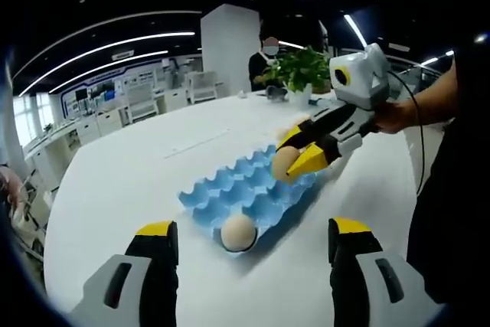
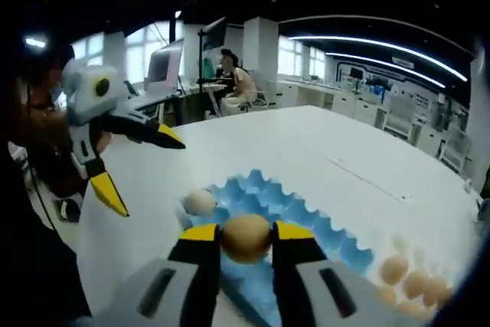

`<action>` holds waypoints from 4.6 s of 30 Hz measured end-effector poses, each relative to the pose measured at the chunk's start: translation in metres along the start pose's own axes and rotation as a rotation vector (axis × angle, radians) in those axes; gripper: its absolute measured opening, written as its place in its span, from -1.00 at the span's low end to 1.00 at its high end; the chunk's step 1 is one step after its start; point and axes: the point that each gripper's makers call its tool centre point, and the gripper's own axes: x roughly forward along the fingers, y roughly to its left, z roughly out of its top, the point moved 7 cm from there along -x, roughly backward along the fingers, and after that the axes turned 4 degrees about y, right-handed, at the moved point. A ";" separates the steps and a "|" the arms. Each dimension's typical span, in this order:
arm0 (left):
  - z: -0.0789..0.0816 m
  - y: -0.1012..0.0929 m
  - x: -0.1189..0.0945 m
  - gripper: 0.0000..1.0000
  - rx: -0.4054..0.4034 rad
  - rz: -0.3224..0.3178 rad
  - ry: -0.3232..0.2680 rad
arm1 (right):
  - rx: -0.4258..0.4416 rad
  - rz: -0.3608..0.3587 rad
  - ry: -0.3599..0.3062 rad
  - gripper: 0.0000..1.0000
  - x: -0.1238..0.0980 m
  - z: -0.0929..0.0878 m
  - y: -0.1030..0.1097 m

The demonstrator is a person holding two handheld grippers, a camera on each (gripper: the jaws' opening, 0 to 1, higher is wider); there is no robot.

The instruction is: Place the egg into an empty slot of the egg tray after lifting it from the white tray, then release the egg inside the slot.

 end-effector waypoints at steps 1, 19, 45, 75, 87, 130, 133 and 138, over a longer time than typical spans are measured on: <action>0.000 0.000 0.000 0.60 0.000 -0.001 -0.001 | -0.005 0.008 0.002 -0.50 0.003 0.000 0.002; -0.004 0.003 0.000 0.60 -0.011 0.002 0.000 | -0.078 0.099 0.053 -0.50 0.038 -0.002 0.022; -0.004 0.004 0.002 0.60 -0.019 0.003 0.003 | -0.088 0.131 0.069 -0.47 0.047 -0.012 0.020; 0.000 -0.002 0.000 0.59 0.006 0.002 0.000 | -0.030 0.039 -0.038 -0.46 0.002 -0.038 0.011; 0.003 -0.002 0.002 0.59 0.015 -0.009 -0.002 | 0.059 -0.097 -0.035 -0.46 -0.038 -0.056 -0.018; 0.003 0.000 0.004 0.56 0.021 0.000 0.003 | 0.304 -0.683 0.112 -0.48 -0.152 -0.138 -0.119; 0.003 -0.001 0.004 0.56 0.019 0.000 0.003 | 0.308 -0.679 0.102 -0.50 -0.154 -0.137 -0.118; 0.003 -0.002 0.003 0.56 0.017 0.001 0.003 | 0.286 -0.695 0.081 -0.51 -0.159 -0.132 -0.114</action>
